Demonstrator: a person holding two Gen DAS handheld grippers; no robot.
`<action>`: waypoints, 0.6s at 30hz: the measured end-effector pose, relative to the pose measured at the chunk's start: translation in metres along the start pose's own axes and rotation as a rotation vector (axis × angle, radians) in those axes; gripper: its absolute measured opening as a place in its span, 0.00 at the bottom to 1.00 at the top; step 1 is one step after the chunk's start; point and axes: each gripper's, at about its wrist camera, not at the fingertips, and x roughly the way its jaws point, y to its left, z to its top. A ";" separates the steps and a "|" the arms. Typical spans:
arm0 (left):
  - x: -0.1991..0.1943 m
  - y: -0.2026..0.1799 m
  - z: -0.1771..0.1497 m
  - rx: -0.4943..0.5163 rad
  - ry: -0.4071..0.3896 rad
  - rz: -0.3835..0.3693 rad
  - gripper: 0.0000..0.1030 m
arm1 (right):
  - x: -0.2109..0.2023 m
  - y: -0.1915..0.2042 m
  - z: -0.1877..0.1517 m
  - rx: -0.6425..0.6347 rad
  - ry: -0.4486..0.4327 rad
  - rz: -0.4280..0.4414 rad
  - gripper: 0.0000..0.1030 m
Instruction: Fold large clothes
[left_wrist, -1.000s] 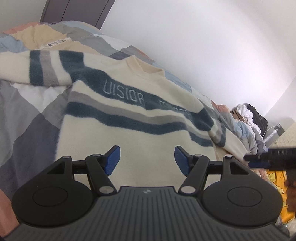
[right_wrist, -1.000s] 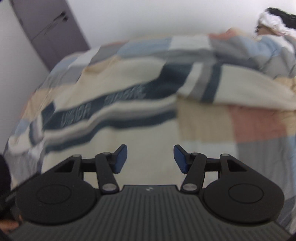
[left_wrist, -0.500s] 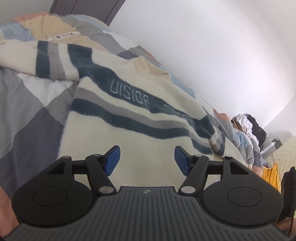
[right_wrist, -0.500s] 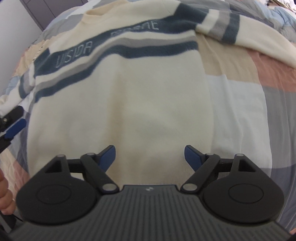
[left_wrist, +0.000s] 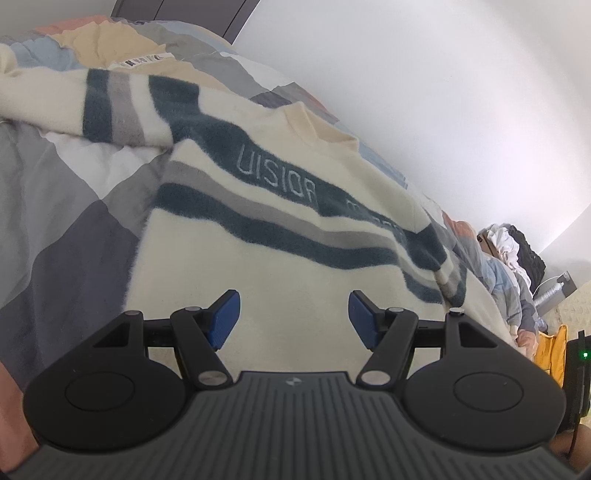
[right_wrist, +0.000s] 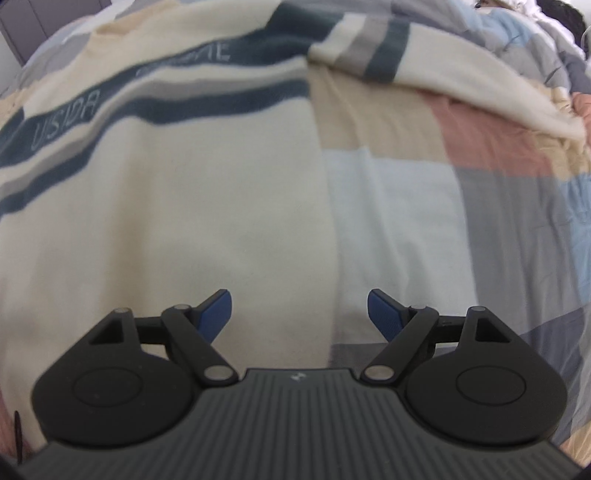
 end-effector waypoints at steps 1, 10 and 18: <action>0.001 0.000 -0.001 0.003 0.005 0.005 0.68 | 0.004 0.002 0.000 -0.021 0.006 -0.010 0.80; 0.011 -0.003 -0.008 0.046 0.026 0.027 0.68 | 0.022 0.016 0.009 -0.092 0.102 0.028 0.41; 0.013 -0.008 -0.011 0.066 0.036 0.006 0.68 | -0.022 0.006 0.012 -0.209 0.029 -0.022 0.08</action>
